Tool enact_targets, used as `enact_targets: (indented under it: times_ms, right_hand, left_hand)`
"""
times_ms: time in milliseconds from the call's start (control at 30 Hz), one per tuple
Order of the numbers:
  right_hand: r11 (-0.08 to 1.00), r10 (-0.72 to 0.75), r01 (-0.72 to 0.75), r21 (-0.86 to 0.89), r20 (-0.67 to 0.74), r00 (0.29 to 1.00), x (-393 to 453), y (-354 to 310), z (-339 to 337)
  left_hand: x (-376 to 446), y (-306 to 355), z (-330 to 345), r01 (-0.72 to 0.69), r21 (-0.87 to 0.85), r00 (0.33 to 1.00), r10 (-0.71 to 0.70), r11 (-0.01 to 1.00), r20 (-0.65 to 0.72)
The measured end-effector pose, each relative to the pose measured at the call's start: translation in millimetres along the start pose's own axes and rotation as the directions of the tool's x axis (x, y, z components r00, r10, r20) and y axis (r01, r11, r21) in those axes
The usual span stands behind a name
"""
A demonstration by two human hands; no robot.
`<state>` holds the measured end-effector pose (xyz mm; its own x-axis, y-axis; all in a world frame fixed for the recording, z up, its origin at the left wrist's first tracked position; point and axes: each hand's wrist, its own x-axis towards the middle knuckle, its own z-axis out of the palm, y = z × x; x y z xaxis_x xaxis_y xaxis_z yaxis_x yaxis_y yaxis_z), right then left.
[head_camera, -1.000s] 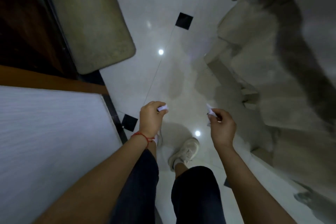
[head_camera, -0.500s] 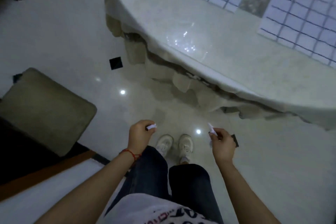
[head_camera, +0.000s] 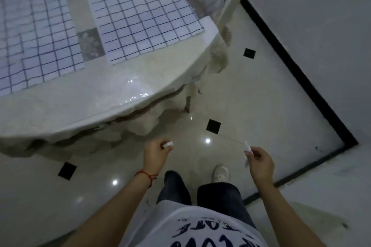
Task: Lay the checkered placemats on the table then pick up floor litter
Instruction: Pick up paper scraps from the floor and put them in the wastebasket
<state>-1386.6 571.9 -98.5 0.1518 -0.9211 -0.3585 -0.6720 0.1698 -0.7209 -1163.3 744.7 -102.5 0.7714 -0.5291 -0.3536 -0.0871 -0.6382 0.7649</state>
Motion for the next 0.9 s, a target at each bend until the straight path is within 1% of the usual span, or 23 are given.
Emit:
enact_targets:
  times_ms: [100,200,267,367,467,533,633,700,800,900]
  right_hand:
    - [0.994,0.090,-0.085,0.063,-0.094,0.991,10,22,-46]
    - [0.983,0.165,-0.148,0.111,-0.160,0.973,27,40,-88]
    - [0.975,0.198,-0.173,0.138,-0.188,0.962,43,51,-115]
    - [0.958,0.251,-0.214,0.190,-0.198,0.948,71,66,-149]
    - [0.942,0.286,-0.237,0.239,-0.198,0.937,104,69,-172]
    - [0.933,0.307,-0.260,0.249,-0.175,0.936,124,67,-178]
    - [0.936,0.282,-0.239,0.260,-0.142,0.949,160,54,-185]
    - [0.944,0.251,-0.209,0.255,-0.147,0.957,195,34,-192]
    - [0.951,0.214,-0.167,0.259,-0.168,0.962,255,4,-199]
    - [0.960,0.186,-0.140,0.243,-0.179,0.966,326,-26,-203]
  left_hand:
    - [8,47,40,-0.097,0.039,0.992,0.094,0.994,0.087]
    - [16,92,83,-0.155,0.052,0.977,0.145,0.986,0.157]
    - [22,121,113,-0.187,0.046,0.968,0.176,0.981,0.177]
    - [32,163,156,-0.215,0.054,0.962,0.201,0.975,0.186]
    - [38,198,191,-0.204,0.025,0.960,0.195,0.979,0.200]
    - [42,213,205,-0.191,0.030,0.959,0.180,0.981,0.221]
    - [56,226,221,-0.166,0.020,0.959,0.157,0.986,0.238]
    - [77,236,232,-0.134,0.031,0.964,0.123,0.991,0.234]
    - [121,253,244,-0.086,0.050,0.971,0.072,0.995,0.229]
    - [174,278,258,-0.064,0.038,0.978,0.055,0.997,0.202]
